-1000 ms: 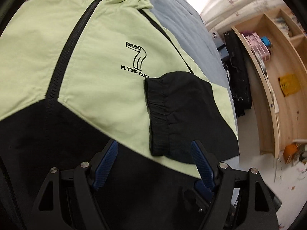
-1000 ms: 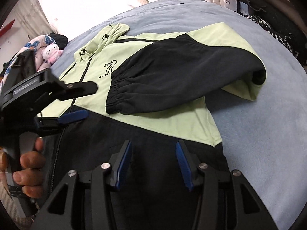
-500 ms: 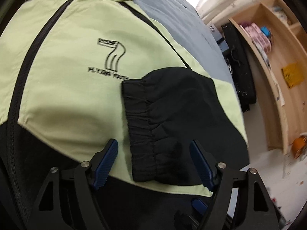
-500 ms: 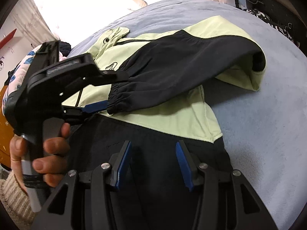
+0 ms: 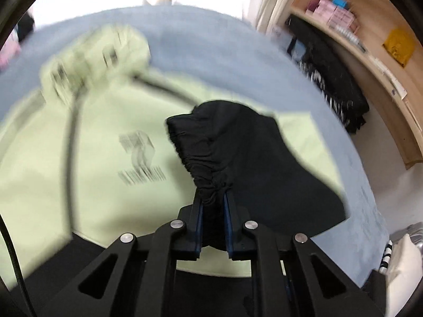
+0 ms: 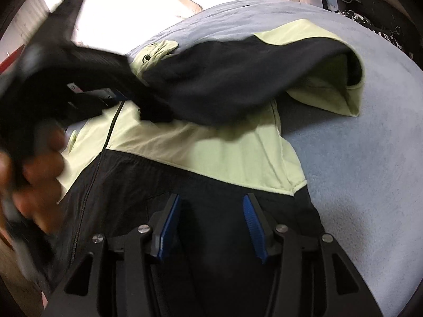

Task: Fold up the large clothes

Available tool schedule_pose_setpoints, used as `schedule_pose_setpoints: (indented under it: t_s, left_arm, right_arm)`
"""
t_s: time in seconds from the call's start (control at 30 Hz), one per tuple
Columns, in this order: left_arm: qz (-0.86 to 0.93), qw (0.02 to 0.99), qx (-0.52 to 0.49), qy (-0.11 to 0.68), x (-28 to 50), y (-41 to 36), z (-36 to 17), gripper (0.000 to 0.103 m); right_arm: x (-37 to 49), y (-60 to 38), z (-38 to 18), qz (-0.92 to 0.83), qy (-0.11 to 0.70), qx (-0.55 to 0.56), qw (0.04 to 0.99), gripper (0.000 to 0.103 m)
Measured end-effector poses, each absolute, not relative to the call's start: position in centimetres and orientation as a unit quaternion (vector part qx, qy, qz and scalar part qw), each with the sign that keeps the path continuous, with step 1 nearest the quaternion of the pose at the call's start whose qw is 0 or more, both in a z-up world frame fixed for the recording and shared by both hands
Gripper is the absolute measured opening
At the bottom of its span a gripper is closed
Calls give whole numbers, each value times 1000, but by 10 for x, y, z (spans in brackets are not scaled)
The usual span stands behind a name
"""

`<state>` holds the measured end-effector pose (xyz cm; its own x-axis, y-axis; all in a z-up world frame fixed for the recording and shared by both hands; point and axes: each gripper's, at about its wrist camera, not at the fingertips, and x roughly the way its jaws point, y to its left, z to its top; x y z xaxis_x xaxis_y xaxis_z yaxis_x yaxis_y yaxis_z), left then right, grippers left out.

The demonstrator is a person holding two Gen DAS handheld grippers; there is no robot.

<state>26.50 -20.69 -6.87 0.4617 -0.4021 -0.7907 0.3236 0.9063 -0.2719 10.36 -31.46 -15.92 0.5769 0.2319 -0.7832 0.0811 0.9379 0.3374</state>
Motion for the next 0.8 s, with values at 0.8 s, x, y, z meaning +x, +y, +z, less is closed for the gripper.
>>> schedule_pose_setpoints:
  t_s: [0.8]
  left_arm:
    - [-32, 838, -102, 535, 296, 34, -136, 35]
  right_arm:
    - [114, -297, -139, 2, 490, 96, 866, 50]
